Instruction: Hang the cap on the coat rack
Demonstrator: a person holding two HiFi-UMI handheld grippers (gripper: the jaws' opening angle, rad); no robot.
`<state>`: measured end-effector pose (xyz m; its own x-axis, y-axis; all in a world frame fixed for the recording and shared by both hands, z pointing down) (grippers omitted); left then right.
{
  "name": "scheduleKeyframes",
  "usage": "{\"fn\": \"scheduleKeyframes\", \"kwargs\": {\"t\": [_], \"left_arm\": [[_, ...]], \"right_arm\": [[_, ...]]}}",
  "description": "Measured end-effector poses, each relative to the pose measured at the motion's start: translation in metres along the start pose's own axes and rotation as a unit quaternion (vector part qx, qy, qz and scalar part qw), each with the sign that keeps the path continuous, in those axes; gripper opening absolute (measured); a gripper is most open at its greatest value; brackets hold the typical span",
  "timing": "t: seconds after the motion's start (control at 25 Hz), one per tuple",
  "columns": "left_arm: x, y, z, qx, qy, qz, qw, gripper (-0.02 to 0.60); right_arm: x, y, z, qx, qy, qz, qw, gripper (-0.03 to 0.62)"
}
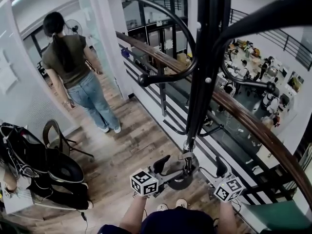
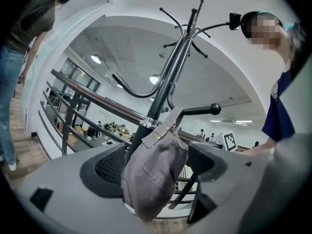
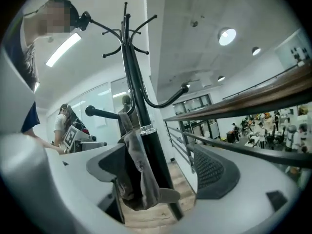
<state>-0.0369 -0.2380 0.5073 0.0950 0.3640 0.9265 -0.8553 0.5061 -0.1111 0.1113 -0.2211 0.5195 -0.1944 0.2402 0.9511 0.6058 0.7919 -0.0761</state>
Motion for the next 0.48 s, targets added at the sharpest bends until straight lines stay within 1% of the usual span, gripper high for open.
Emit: {"fn": "scheduleKeyframes", "kwargs": {"t": [0.04,0.12,0.2,0.24,0.36,0.48], "left_arm": [[-0.004,0.002,-0.001,-0.007,-0.015,-0.001,0.9999,0.393],[-0.012,0.009,0.002,-0.042,-0.058,0.0,0.9974,0.393],[-0.022,0.016,0.006,-0.083,-0.104,0.0,0.9911,0.393],[-0.028,0.02,0.006,-0.096,-0.119,-0.007,0.9883,0.393],[-0.048,0.036,-0.006,-0.118,-0.137,-0.042,0.9827,0.393],[-0.056,0.057,-0.02,-0.152,-0.124,-0.075,0.9777,0.391]], "right_arm": [[-0.005,0.003,0.0,0.01,0.013,-0.001,1.0,0.43],[-0.013,0.011,0.0,0.034,0.043,-0.001,0.998,0.431],[-0.023,0.018,0.003,0.057,0.079,0.0,0.995,0.426],[-0.028,0.023,0.005,0.066,0.095,-0.002,0.993,0.425],[-0.042,0.038,0.015,0.088,0.126,-0.016,0.988,0.417],[-0.053,0.056,0.028,0.112,0.142,-0.033,0.983,0.413]]}}
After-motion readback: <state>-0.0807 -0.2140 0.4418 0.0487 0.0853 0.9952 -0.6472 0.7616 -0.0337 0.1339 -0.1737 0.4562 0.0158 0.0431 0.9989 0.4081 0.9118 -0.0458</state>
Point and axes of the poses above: the fingertips, and each gripper's own axes: y backward along the fingers, z to its left, x out of its underside, the point moved 1 cm from there along y, backward along the fingers, and after that the axes turned 4 degrees about -x, right-handed, at the moved point
